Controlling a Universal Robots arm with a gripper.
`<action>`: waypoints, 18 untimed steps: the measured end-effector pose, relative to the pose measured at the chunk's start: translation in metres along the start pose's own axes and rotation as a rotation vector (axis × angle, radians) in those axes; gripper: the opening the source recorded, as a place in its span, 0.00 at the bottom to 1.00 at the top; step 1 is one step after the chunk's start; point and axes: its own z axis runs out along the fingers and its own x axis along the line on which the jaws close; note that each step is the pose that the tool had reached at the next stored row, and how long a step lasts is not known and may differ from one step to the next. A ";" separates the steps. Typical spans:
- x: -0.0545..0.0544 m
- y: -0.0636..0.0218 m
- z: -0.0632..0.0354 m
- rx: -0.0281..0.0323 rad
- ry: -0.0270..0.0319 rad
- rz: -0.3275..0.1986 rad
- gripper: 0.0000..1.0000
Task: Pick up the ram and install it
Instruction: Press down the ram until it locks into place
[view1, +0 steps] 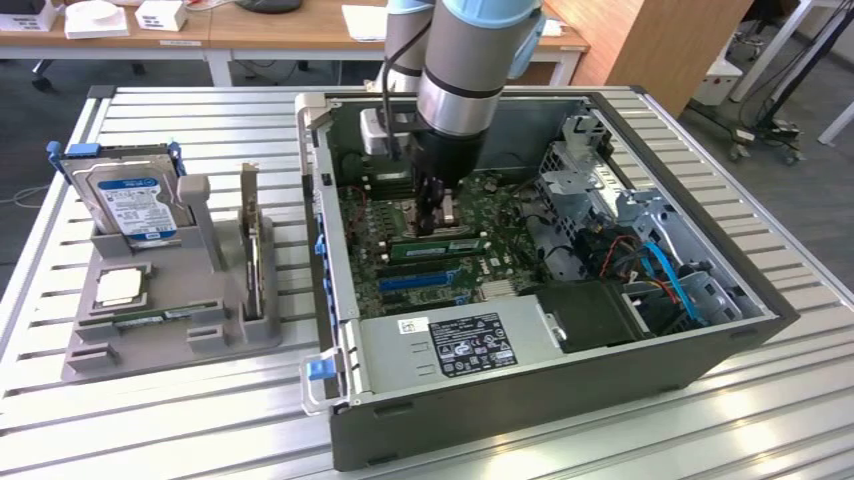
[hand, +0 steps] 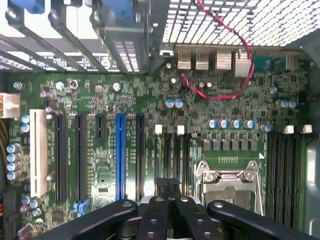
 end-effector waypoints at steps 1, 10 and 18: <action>0.000 0.0013 0.0001 0.0000 0.0000 0.000 0.10; 0.000 0.0024 0.0012 0.0001 -0.0001 0.001 0.10; 0.000 0.0023 0.0049 -0.0001 0.0002 0.001 0.10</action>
